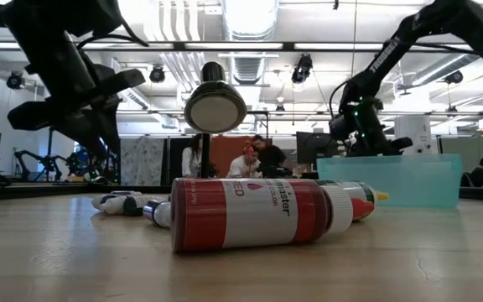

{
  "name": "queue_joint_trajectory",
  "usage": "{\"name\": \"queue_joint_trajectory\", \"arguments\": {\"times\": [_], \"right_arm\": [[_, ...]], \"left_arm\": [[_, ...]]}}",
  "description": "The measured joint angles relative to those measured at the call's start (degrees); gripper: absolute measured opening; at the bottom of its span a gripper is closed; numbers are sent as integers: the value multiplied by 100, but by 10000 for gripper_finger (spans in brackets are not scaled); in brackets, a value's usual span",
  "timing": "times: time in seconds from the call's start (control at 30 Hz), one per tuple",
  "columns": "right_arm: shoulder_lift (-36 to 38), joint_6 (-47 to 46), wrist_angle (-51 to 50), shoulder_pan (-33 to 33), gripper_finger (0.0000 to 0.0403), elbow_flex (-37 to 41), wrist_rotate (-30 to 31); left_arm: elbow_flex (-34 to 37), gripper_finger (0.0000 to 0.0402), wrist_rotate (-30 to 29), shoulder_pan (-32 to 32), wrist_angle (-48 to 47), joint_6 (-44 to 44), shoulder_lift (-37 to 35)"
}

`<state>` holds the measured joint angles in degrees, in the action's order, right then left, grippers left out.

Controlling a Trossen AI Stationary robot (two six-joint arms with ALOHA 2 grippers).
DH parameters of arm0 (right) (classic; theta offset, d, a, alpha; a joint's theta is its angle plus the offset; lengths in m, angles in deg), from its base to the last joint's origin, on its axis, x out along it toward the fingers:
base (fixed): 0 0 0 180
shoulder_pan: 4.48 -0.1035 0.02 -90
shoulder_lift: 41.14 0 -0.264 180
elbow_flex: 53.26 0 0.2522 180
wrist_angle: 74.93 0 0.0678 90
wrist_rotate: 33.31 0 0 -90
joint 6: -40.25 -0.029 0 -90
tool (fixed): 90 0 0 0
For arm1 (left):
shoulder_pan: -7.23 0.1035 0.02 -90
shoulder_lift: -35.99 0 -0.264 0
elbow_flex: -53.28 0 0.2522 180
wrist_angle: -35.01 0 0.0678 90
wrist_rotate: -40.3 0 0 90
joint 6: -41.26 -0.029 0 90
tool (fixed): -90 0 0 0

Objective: Pick & Place food coloring
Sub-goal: Put the top small black food coloring bottle into the green bin

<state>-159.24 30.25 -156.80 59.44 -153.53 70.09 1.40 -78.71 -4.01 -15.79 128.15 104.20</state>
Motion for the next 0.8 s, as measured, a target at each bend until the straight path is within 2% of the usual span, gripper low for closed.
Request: {"name": "queue_joint_trajectory", "arguments": {"times": [0.4, 0.8], "right_arm": [[-792, -293, -144, 36, 173, -538, 452], [-1057, 887, -406, 322, 173, -836, -409]], "left_arm": [[-10, 80, 67, 154, -16, 3, 0], [-10, 80, 139, 159, -7, 306, 0]]}}
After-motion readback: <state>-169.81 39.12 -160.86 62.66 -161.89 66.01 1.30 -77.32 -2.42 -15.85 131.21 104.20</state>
